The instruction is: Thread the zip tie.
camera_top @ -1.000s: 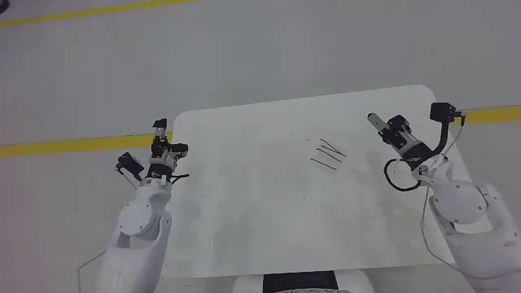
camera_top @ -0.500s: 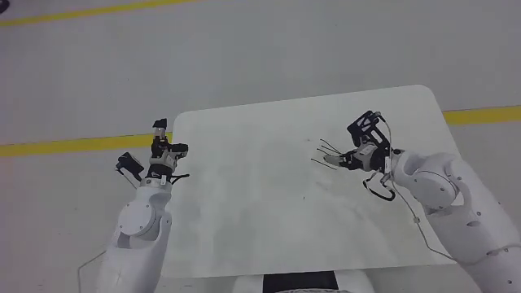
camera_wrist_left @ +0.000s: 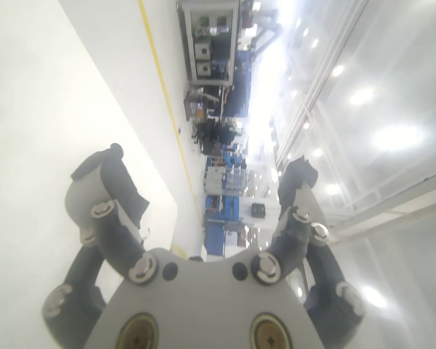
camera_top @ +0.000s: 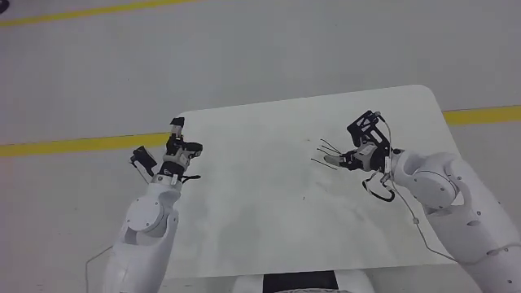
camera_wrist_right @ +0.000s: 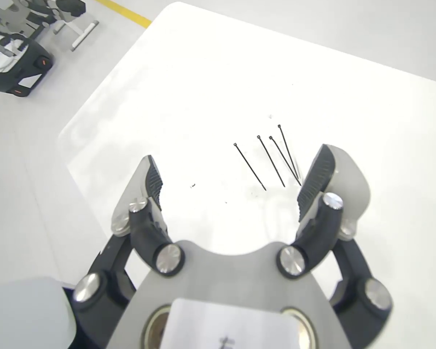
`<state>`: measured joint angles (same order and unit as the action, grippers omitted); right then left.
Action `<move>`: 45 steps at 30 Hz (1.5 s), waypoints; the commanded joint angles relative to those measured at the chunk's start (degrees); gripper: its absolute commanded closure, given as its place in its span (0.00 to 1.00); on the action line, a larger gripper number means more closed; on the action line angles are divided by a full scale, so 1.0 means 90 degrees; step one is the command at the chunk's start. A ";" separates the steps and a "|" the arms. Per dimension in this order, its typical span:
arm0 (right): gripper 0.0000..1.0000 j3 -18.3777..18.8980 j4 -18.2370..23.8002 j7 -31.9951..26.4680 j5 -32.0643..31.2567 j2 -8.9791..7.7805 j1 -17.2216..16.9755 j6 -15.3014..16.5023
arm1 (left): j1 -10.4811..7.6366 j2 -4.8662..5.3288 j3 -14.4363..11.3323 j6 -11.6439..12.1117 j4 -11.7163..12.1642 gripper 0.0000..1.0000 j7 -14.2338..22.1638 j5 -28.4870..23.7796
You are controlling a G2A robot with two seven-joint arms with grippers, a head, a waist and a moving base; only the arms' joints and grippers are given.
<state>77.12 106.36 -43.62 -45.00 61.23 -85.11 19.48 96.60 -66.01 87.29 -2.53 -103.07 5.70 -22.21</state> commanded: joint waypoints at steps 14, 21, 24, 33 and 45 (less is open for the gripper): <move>0.00 0.0000 0.0000 -0.0001 0.0000 0.0000 0.0000 0.0000 | -0.0494 -0.0075 -0.0938 -0.0422 0.0387 0.00 0.0365 0.0466; 0.00 -0.0017 -0.0011 -0.0006 0.0002 0.0000 -0.0006 0.0000 | -0.0501 -0.0073 -0.0929 -0.0382 0.0362 0.00 0.0383 0.0489; 0.00 -0.0200 -0.0163 -0.0312 -0.0115 -0.0004 0.0168 0.0000 | -0.0454 -0.0051 -0.0852 -0.0193 0.0298 0.00 0.0562 0.0596; 0.00 -0.1328 -0.1338 -0.1528 0.0139 0.0063 0.1718 0.0000 | -0.0325 -0.0007 -0.0793 0.0059 0.0032 0.00 0.1189 0.0633; 0.00 -0.1985 -0.1829 -0.1936 0.0483 0.0093 0.2301 0.0000 | -0.0366 -0.0026 -0.1027 0.0064 0.0034 0.00 0.1410 0.0533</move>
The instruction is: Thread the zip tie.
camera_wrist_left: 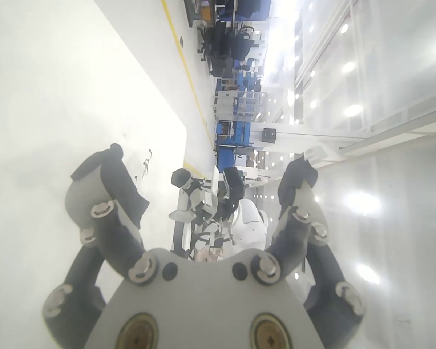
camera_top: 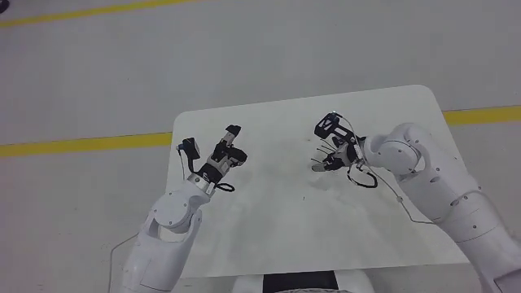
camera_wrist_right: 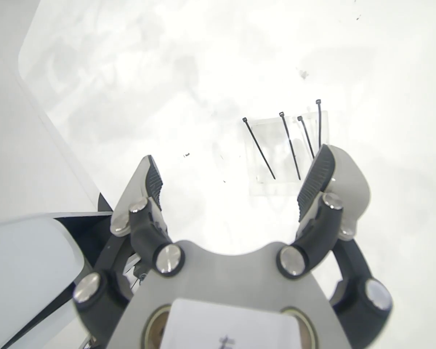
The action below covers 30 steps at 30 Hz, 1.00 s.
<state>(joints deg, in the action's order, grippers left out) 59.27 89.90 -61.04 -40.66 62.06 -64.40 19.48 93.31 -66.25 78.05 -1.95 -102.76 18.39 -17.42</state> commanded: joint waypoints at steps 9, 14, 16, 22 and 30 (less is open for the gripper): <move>0.00 -0.0222 -0.0296 -0.0118 -0.0130 0.0040 0.0155 -0.0153 | 0.0000 0.0000 0.0000 -0.0001 0.0000 0.00 0.0000 0.0000; 0.00 -0.0345 -0.0517 -0.0267 0.0105 0.0080 0.0358 -0.0073 | 0.0000 0.0000 0.0000 -0.0001 0.0000 0.00 0.0000 0.0000; 0.00 -0.0345 -0.0517 -0.0267 0.0105 0.0080 0.0358 -0.0073 | 0.0000 0.0000 0.0000 -0.0001 0.0000 0.00 0.0000 0.0000; 0.00 -0.0355 -0.0529 -0.0179 0.0074 0.0082 0.0334 -0.0084 | 0.0000 0.0000 0.0000 -0.0001 0.0000 0.00 0.0000 0.0000; 0.00 -0.0535 -0.0828 -0.0027 -0.0057 0.0124 0.0522 -0.0066 | 0.0000 0.0000 0.0000 -0.0001 0.0000 0.00 0.0000 0.0000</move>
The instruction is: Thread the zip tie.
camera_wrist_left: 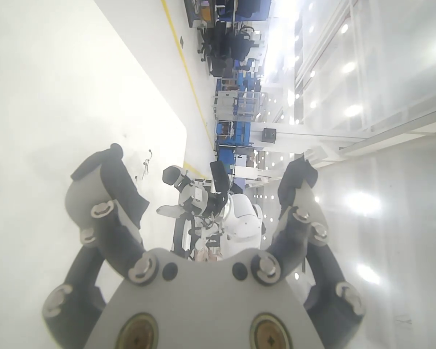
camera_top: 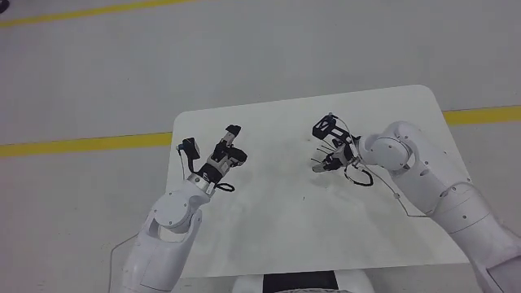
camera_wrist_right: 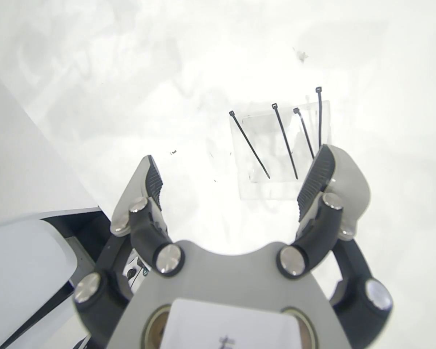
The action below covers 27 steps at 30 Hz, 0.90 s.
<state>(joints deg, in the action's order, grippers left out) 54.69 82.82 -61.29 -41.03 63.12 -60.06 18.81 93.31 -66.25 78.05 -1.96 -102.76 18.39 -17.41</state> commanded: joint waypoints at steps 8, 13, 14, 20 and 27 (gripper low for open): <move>0.68 -0.0150 -0.0308 0.0114 0.0108 0.0028 0.0251 0.0074 | 0.0000 0.0000 0.0000 0.0000 0.0000 0.00 0.0000 0.0000; 0.71 -0.0260 -0.0439 0.0144 0.0347 -0.0019 0.0369 0.0074 | 0.0000 0.0000 0.0000 0.0000 0.0000 0.00 0.0000 0.0000; 0.71 -0.0300 -0.0472 0.0150 0.0382 -0.0035 0.0398 0.0074 | 0.0000 0.0000 0.0000 0.0000 0.0000 0.00 0.0000 0.0000; 0.83 -0.0542 -0.0679 0.0211 0.0390 -0.0090 0.0578 0.0074 | 0.0000 0.0000 0.0000 0.0000 0.0000 0.00 0.0000 0.0000; 0.87 -0.0900 -0.1070 0.0300 0.0319 -0.0067 0.0846 0.0074 | 0.0000 0.0000 0.0000 0.0000 0.0000 0.00 0.0000 0.0000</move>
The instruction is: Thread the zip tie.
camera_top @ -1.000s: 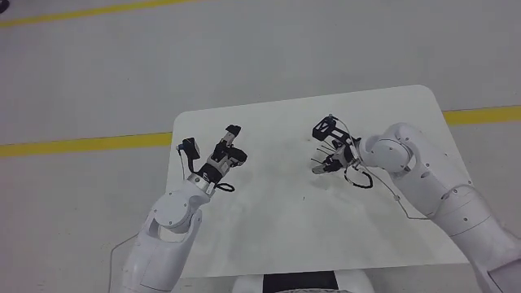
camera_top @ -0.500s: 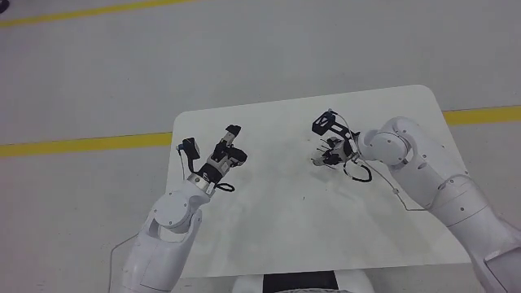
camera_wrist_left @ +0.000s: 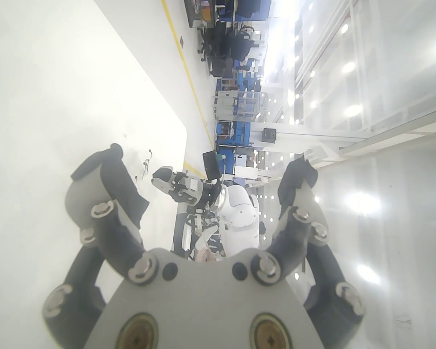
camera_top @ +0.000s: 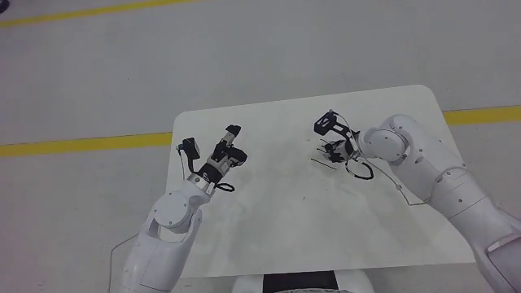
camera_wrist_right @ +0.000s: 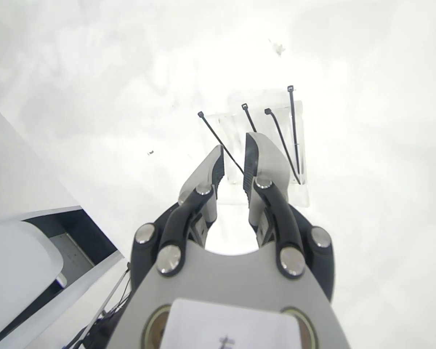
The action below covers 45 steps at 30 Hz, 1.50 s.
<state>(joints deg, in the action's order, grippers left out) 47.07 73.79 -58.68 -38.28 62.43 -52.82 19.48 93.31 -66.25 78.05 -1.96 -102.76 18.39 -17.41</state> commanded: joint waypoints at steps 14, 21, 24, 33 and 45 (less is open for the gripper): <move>0.90 -0.0492 -0.0625 0.0223 -0.0074 0.0138 0.0393 0.0000 | 0.0000 0.0000 0.0000 0.0000 0.0000 0.00 0.0000 0.0000; 0.83 -0.0593 -0.0835 0.0318 -0.0138 0.0216 0.0495 0.0000 | 0.0000 0.0000 0.0000 0.0000 0.0000 0.00 0.0000 0.0000; 0.81 -0.0629 -0.0896 0.0346 -0.0151 0.0246 0.0523 0.0000 | 0.0000 0.0000 0.0000 0.0000 0.0000 0.00 0.0000 0.0000; 0.82 -0.0765 -0.1100 0.0379 -0.0107 0.0339 0.0639 0.0000 | 0.0000 0.0000 0.0000 0.0000 0.0000 0.00 0.0000 0.0000; 0.82 -0.0996 -0.1380 0.0455 0.0140 0.0413 0.0801 0.0000 | 0.0000 0.0000 0.0000 0.0000 0.0000 0.00 0.0000 0.0000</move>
<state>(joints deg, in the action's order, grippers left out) 38.27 61.58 -54.70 -37.26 66.11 -45.73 19.48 93.31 -66.25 78.05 -1.96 -102.76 18.39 -17.41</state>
